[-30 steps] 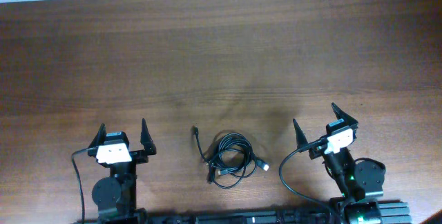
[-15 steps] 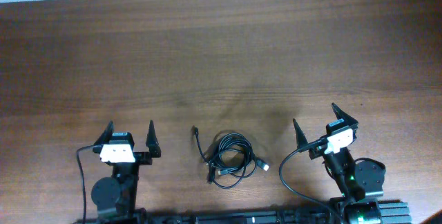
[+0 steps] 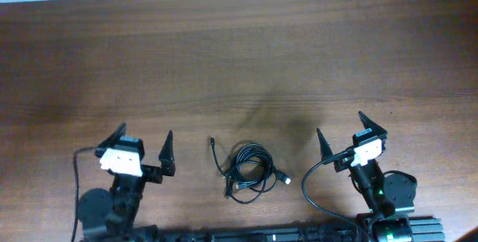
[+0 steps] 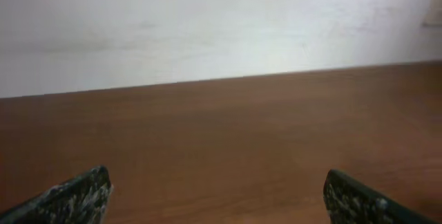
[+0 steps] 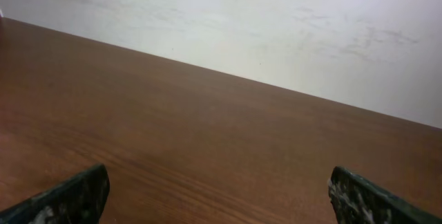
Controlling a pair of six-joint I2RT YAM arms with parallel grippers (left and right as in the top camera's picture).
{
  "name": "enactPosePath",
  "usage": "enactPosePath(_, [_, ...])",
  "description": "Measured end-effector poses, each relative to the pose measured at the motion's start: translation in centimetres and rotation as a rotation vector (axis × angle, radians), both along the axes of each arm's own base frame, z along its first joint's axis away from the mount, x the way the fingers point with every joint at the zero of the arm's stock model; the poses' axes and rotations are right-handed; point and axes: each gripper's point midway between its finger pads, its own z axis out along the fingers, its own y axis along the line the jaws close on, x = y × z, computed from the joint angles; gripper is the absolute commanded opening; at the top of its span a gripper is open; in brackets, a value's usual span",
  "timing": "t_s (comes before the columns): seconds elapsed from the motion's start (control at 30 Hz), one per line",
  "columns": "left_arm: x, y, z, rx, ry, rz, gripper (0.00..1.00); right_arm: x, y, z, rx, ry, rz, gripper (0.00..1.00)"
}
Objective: Untangle cables
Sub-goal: 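Reach the left gripper down to the coiled black cable and grasp it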
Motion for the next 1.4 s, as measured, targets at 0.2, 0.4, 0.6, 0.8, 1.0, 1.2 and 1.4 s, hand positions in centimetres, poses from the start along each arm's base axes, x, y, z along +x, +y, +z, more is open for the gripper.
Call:
enactPosePath(0.2, [1.6, -2.7, 0.3, 0.012, 0.146, -0.195, 0.99, 0.0, 0.0, 0.1, 0.0, -0.003, 0.0, 0.99])
enactPosePath(0.4, [3.0, -5.5, -0.1, 0.039, 0.412, -0.406, 0.99, 0.0, 0.0, 0.1, 0.0, -0.003, 0.0, 0.99])
enactPosePath(0.6, [4.6, -11.6, -2.6, 0.205, 0.543, -0.61, 0.99, 0.0, 0.0, 0.1, 0.0, -0.003, 0.0, 0.99])
enactPosePath(0.8, [3.8, -16.1, -10.5, 0.541, 0.768, -0.666, 0.99, 0.0, 0.0, 0.1, 0.0, -0.004, 0.0, 0.99])
enactPosePath(1.0, [3.5, -16.4, -16.4, 0.655, 0.931, -0.674, 0.99, 0.0, 0.0, 0.1, 0.0, -0.004, -0.001, 0.99])
enactPosePath(1.2, [2.9, -17.1, -18.0, 0.625, 0.985, -0.726, 0.99, 0.0, 0.0, 0.1, 0.0, -0.004, 0.0, 0.99])
enactPosePath(1.4, [1.0, -18.3, -20.8, 0.721, 1.035, -0.842, 0.96, 0.0, 0.0, 0.1, -0.001, -0.004, 0.0, 0.99])
